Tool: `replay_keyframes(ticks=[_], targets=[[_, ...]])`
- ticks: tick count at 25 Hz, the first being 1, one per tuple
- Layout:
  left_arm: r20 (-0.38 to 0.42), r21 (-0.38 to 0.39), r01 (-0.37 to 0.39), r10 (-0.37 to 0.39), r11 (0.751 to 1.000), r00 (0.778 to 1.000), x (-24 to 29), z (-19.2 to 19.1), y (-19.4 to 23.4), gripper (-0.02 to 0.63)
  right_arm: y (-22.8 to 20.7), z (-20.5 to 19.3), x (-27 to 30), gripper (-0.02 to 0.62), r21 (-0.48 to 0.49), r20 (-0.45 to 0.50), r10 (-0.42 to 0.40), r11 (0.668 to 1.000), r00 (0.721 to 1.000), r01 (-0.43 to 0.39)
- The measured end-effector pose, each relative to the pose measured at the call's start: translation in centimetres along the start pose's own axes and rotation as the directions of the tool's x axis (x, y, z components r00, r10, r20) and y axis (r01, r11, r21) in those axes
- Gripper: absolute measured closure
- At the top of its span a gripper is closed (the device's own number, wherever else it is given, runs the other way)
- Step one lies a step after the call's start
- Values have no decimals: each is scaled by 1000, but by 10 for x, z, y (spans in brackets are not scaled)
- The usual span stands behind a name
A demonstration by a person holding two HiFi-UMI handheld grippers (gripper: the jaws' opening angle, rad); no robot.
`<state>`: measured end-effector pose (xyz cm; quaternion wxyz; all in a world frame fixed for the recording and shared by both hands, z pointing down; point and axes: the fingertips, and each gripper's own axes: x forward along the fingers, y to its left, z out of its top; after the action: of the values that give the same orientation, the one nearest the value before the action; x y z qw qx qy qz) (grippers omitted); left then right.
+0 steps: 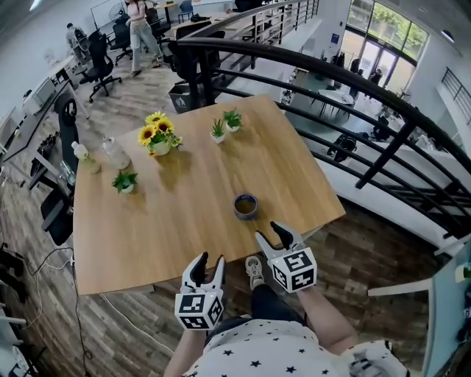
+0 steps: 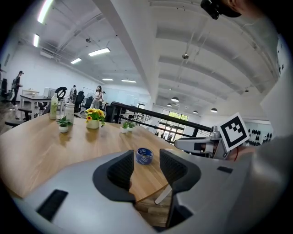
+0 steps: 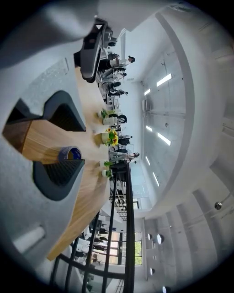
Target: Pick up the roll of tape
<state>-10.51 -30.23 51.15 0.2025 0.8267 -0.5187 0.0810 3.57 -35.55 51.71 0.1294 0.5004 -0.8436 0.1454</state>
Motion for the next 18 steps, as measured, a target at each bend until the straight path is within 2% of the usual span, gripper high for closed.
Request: replay_keyframes(ticks=[9,18], targets=[[-8,-37,-18,18,999,1000,54,16,19,434,-45,2,62,420,-17,-62,-4,1000,998,3],[-35,-66,-32,29,997,999,90,22,36,434,-69,-18,117,420,-28,-161,4,1000,987,-9]])
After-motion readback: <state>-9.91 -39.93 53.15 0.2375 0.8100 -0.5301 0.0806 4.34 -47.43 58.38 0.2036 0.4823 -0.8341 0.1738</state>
